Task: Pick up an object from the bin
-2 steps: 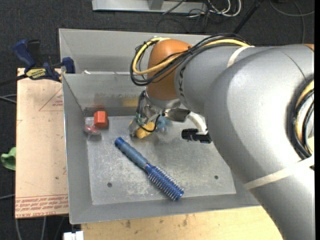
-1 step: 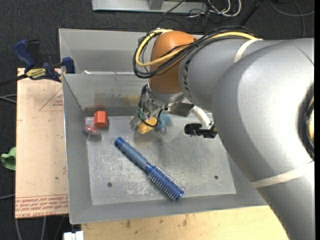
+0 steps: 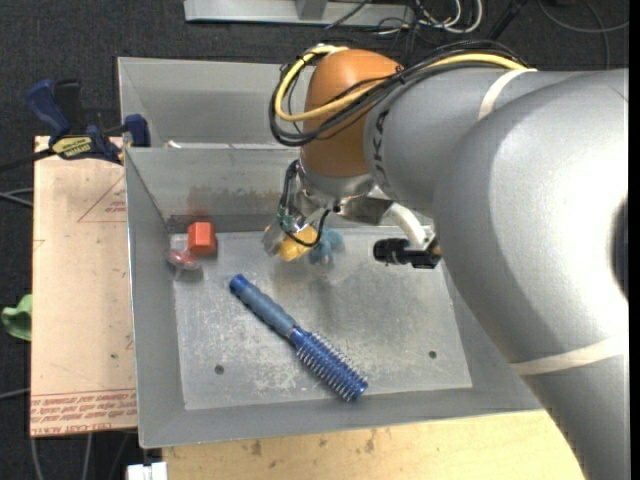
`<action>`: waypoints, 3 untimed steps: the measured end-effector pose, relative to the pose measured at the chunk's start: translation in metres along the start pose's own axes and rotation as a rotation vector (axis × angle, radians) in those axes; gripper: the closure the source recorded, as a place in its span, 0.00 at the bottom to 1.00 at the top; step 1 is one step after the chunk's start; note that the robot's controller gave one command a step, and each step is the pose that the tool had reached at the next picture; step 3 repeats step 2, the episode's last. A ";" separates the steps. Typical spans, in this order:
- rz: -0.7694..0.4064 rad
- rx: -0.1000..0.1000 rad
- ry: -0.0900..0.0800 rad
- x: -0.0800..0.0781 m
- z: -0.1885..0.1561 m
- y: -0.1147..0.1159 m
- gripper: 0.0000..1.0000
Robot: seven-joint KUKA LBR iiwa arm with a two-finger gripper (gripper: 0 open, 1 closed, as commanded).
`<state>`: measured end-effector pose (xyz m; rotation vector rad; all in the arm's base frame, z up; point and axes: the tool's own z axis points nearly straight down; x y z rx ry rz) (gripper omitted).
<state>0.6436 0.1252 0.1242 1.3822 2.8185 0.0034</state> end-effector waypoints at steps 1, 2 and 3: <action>-0.002 0.002 0.000 0.000 -0.003 0.000 1.00; -0.006 -0.006 -0.003 -0.001 -0.079 0.002 1.00; -0.006 -0.006 -0.003 -0.001 -0.079 0.002 1.00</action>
Offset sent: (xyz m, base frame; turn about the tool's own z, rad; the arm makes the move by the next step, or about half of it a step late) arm 0.0000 -0.0002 0.0032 0.0000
